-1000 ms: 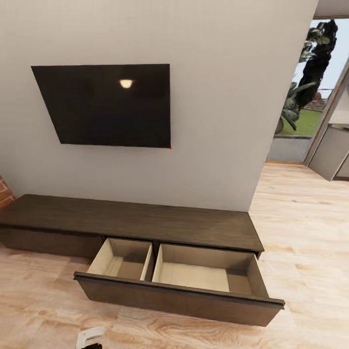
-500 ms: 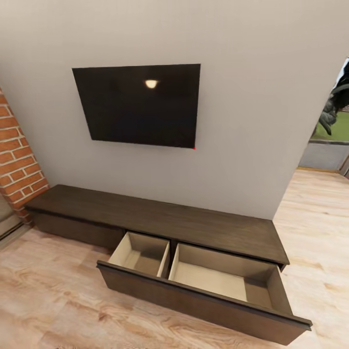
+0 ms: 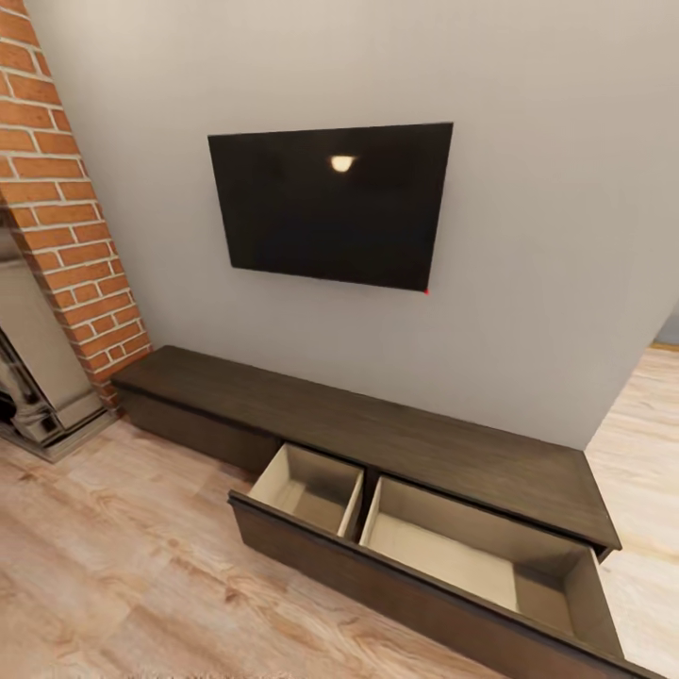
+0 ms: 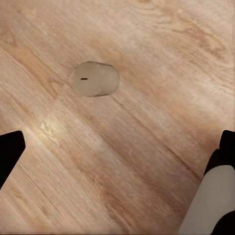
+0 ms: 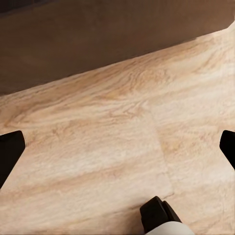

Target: Place each of the two pumpkins and all three candles from the living room inside a cabinet in the living room (use any cabinet), then make sure every cabinet is closed, and position the cauldron so it is next to a table in the living room.

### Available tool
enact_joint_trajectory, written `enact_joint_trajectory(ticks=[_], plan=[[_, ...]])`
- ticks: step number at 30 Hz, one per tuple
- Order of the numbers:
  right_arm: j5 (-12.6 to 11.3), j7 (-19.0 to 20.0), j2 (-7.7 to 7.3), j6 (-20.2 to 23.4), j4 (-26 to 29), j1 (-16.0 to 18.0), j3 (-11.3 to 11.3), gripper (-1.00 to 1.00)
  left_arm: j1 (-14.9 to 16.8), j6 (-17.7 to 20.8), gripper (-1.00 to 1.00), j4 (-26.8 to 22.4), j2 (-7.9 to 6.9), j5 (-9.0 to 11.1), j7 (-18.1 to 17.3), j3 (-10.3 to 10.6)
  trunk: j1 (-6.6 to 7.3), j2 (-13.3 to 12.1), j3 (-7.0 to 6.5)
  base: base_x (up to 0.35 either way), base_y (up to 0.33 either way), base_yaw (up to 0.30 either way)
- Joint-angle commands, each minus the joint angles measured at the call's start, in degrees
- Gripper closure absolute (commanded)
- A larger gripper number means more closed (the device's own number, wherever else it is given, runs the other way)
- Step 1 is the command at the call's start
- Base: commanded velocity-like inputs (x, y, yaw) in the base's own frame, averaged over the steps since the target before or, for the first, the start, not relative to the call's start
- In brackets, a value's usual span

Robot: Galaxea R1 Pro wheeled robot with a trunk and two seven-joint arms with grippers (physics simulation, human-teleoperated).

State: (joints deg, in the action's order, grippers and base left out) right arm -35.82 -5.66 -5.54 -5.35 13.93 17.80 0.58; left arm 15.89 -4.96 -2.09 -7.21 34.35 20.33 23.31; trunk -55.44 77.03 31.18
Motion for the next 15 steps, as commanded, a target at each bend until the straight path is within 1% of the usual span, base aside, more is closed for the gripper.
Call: enact_joint_trajectory(ticks=[1,15], plan=[[-0.2,-0.1,0.00,-0.1,0.0,0.0,0.0,-1.00,0.0,-0.1,-1.00,0.0,0.07,0.5,0.2,0.5,0.00,0.0,0.05,0.000,0.000,0.288],[-0.2,0.0,0.00,-0.2,0.1,0.0,0.0,-1.00,0.0,-0.1,-1.00,0.1,0.18,0.5,0.2,0.5,0.00,0.0,0.05,0.000,0.000,0.288]])
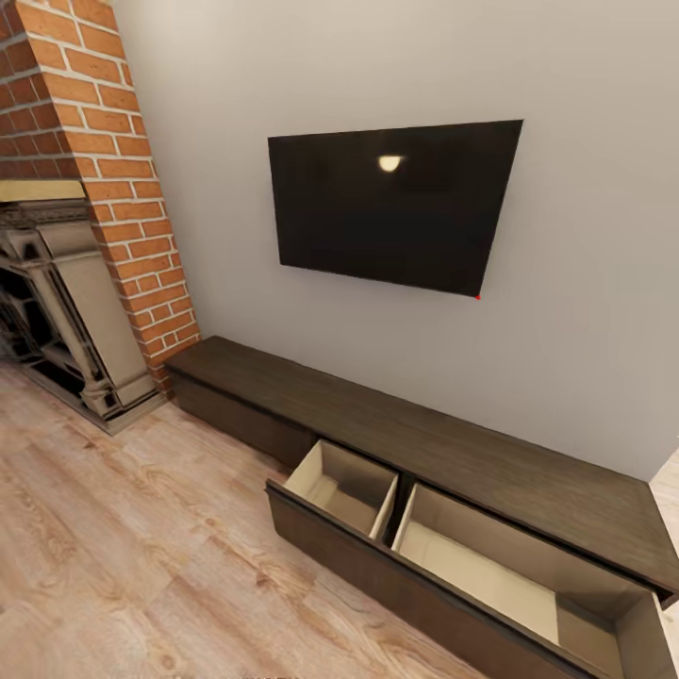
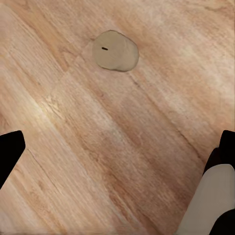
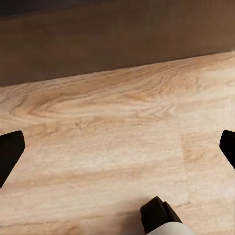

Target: Place each of the two pumpkins and all three candles from the living room inside a cabinet in the living room (use any cabinet), then make sure every cabinet is closed, and position the cauldron so it is next to a table in the living room.

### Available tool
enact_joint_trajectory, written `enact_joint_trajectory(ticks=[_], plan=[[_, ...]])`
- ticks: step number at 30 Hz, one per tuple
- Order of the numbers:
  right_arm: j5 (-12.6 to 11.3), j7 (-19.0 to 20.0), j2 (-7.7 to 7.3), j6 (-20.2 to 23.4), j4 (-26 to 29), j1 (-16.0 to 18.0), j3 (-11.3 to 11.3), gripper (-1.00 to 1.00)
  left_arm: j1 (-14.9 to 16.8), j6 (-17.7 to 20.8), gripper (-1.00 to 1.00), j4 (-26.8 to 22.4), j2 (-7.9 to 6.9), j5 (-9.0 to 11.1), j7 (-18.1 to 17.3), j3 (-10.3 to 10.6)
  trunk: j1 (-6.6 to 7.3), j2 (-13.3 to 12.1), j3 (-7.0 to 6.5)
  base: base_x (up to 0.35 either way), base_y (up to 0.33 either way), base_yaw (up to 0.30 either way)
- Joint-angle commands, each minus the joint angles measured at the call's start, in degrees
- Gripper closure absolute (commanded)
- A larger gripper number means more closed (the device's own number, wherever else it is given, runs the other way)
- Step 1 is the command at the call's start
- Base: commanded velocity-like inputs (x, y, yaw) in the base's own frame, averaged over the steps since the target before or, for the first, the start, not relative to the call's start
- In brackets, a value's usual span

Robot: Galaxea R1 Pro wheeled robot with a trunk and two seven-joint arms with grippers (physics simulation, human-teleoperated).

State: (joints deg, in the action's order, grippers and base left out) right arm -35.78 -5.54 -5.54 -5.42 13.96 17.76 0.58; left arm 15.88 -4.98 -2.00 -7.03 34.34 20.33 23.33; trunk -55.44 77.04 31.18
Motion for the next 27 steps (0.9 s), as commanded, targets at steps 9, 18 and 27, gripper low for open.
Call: enact_joint_trajectory(ticks=[9,18,27], plan=[[-0.3,-0.1,0.00,-0.1,0.1,0.0,0.0,-1.00,0.0,-0.1,-1.00,0.0,0.00,0.6,0.2,0.5,0.00,0.0,0.05,0.000,0.000,0.288],[-0.3,-0.1,0.00,-0.1,0.1,0.0,0.0,-1.00,0.0,-0.1,-1.00,0.0,0.00,0.6,0.2,0.5,0.00,0.0,0.05,0.000,0.000,0.288],[-0.3,-0.1,0.00,-0.1,0.1,0.0,0.0,-1.00,0.0,-0.1,-1.00,0.0,0.00,0.6,0.2,0.5,0.00,0.0,0.05,0.000,0.000,0.288]])
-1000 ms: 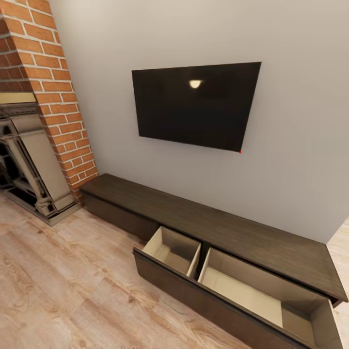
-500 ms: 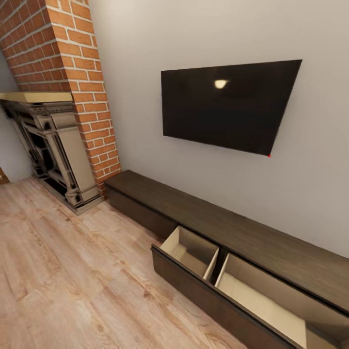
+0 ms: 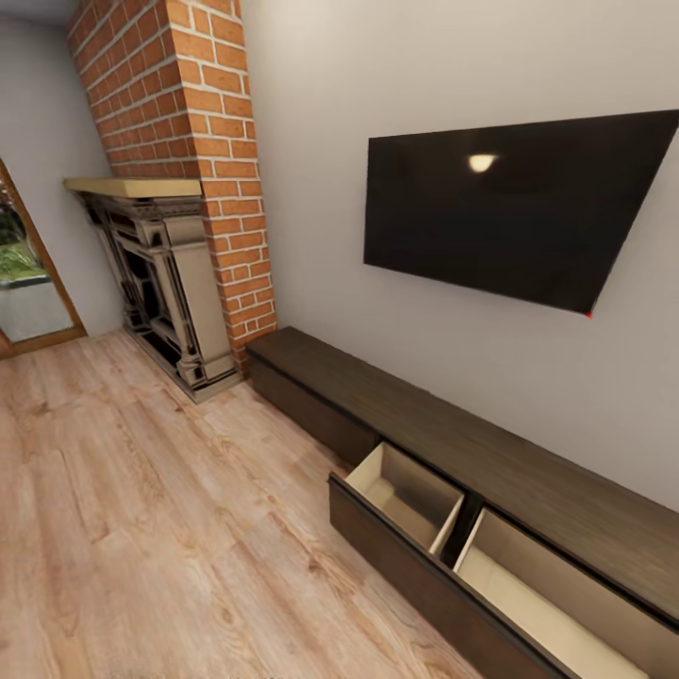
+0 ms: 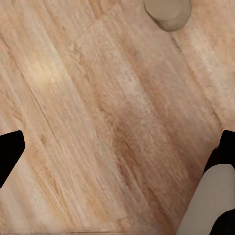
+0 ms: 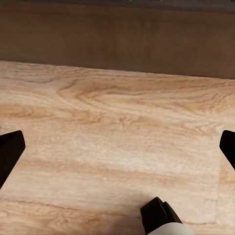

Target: Place each of the two pumpkins and all three candles from the living room inside a cabinet in the living room (use any cabinet), then make sure every cabinet is closed, and position the cauldron so it is next to a table in the living room.

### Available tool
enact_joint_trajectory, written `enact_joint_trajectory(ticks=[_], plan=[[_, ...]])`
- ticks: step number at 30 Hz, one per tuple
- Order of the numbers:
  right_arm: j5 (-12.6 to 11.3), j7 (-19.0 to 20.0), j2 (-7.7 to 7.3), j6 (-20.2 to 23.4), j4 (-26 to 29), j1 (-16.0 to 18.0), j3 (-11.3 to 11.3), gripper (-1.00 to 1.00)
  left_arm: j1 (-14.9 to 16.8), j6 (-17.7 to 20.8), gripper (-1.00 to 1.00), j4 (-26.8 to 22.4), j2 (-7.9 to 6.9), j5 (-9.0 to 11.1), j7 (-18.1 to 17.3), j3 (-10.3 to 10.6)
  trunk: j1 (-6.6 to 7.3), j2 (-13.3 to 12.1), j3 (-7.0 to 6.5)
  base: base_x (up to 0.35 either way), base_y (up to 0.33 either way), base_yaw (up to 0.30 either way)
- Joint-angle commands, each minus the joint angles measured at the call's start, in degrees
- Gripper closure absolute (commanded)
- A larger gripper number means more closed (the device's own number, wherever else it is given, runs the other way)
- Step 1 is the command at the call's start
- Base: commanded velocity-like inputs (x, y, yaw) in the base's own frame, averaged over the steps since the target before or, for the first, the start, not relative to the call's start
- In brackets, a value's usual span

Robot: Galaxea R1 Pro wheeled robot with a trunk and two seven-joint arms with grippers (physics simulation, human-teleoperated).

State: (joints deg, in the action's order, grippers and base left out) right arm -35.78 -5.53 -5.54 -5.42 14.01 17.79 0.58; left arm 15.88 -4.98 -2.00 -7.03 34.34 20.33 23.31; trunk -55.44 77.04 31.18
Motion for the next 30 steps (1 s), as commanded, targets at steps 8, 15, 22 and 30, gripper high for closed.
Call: enact_joint_trajectory(ticks=[8,15,22,30], plan=[[-0.3,-0.1,0.00,-0.1,0.0,0.0,0.0,-1.00,0.0,-0.1,-1.00,0.0,0.00,0.6,0.2,0.5,0.00,0.0,0.05,0.000,0.000,0.288],[-0.3,-0.1,0.00,-0.1,0.0,0.0,0.0,-1.00,0.0,-0.1,-1.00,0.0,0.00,0.6,0.2,0.5,0.00,0.0,0.05,0.000,0.000,0.288],[-0.3,0.0,0.00,-0.1,0.0,0.0,0.0,-1.00,0.0,-0.1,-1.00,0.0,0.00,0.6,0.2,0.5,0.00,0.0,0.05,0.000,0.000,0.288],[-0.3,0.0,0.00,-0.1,0.0,0.0,0.0,-1.00,0.0,-0.1,-1.00,0.0,0.00,0.6,0.2,0.5,0.00,0.0,0.05,0.000,0.000,0.288]])
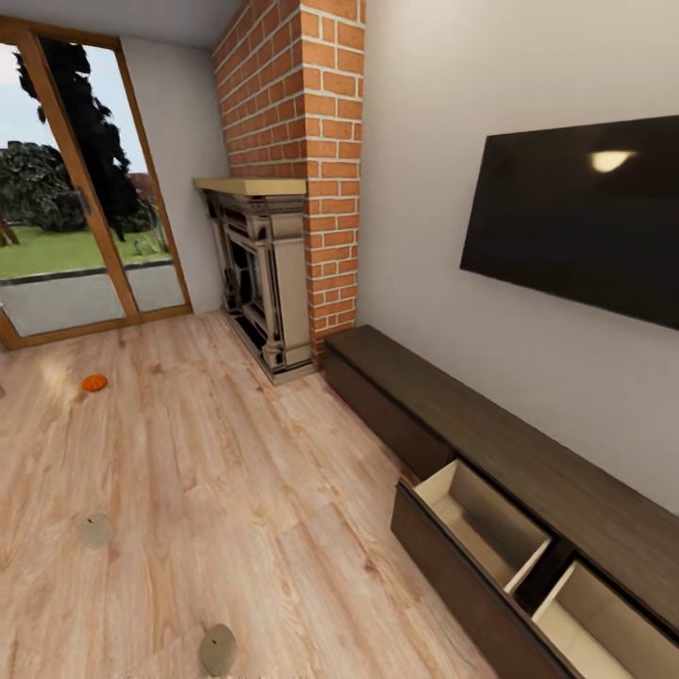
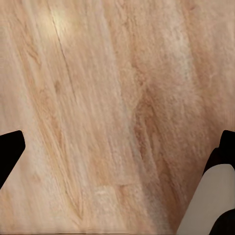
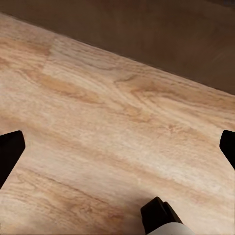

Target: Place each of the two pumpkins and all three candles from the living room inside a cabinet in the living room (use any cabinet), then make sure every cabinet is closed, and position the cauldron so it is next to a table in the living room.

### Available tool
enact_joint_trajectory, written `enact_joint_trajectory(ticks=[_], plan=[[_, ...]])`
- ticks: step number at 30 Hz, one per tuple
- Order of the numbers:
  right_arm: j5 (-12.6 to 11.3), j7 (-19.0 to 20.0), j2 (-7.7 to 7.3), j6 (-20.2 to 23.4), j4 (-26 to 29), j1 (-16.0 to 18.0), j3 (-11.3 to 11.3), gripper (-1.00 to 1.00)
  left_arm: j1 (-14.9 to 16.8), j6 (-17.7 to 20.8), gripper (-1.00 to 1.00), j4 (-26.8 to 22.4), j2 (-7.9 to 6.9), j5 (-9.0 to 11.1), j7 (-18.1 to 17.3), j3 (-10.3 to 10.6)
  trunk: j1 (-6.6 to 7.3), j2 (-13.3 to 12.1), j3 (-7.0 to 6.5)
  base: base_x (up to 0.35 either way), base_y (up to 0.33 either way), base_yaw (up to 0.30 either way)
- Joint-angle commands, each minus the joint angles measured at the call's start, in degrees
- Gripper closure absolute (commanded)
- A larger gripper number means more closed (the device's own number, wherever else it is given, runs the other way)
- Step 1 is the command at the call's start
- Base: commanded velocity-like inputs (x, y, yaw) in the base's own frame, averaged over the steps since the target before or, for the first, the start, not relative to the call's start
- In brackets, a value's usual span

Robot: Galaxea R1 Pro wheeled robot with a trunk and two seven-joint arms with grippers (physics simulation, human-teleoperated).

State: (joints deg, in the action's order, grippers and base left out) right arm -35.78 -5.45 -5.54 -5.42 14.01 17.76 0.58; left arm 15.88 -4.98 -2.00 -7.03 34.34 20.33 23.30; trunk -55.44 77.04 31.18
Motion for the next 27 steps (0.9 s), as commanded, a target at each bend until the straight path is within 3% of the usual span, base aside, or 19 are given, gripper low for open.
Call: enact_joint_trajectory(ticks=[1,27], plan=[[-0.3,-0.1,0.00,-0.1,0.0,0.0,0.0,-1.00,0.0,-0.1,-1.00,0.0,0.00,0.6,0.2,0.5,0.00,0.0,0.05,0.000,0.000,0.288],[-0.2,-0.1,0.77,-1.1,0.0,0.0,-0.1,-1.00,0.0,-0.1,-1.00,0.0,0.00,0.6,0.2,0.5,0.00,0.0,0.05,0.000,0.000,0.288]])
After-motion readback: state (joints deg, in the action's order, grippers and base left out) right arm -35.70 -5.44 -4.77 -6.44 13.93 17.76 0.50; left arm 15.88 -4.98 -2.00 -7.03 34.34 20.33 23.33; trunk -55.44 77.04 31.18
